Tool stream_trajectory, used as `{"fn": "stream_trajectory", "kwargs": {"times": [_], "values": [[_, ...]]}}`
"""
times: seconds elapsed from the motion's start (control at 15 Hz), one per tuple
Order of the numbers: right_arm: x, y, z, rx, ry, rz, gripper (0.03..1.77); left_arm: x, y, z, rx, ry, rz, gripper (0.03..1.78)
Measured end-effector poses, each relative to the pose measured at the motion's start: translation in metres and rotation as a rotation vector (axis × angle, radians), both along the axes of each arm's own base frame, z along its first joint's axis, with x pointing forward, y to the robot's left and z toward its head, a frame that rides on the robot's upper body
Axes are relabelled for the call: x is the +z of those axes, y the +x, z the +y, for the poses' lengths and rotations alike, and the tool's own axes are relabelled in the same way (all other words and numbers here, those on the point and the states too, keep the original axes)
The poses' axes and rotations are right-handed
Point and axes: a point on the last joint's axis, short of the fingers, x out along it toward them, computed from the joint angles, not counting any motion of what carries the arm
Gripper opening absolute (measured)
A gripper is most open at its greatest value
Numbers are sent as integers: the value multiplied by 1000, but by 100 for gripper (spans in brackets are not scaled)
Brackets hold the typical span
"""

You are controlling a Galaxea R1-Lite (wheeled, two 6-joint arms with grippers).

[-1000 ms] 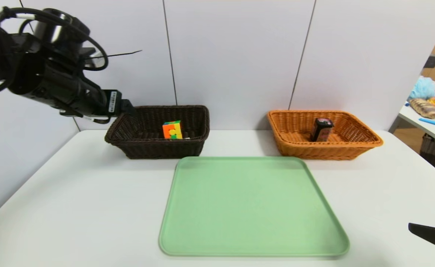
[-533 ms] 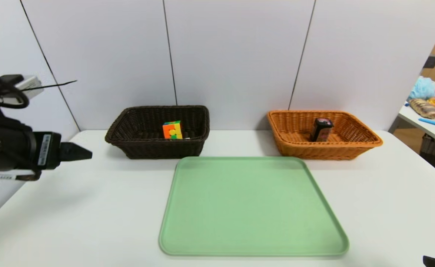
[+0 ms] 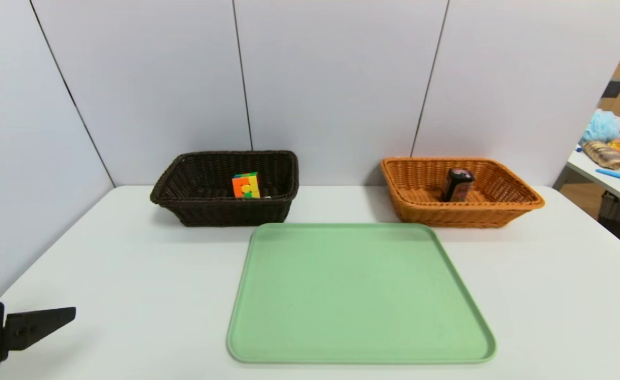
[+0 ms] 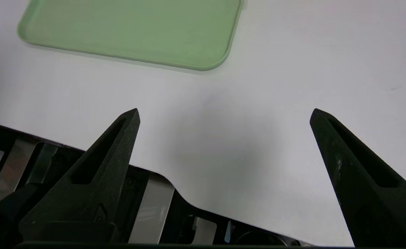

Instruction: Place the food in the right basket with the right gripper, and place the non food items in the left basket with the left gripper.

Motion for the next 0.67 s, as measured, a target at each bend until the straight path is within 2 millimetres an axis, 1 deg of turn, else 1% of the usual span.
{"fn": "stream_trajectory", "kwargs": {"times": [0.27, 0.67], "values": [[0, -11, -1, -48, 4, -46, 170, -15, -23, 7, 41, 3, -17, 169], [-5, -28, 1, -105, 19, -58, 170, -42, -59, 14, 91, 29, -63, 169]]}}
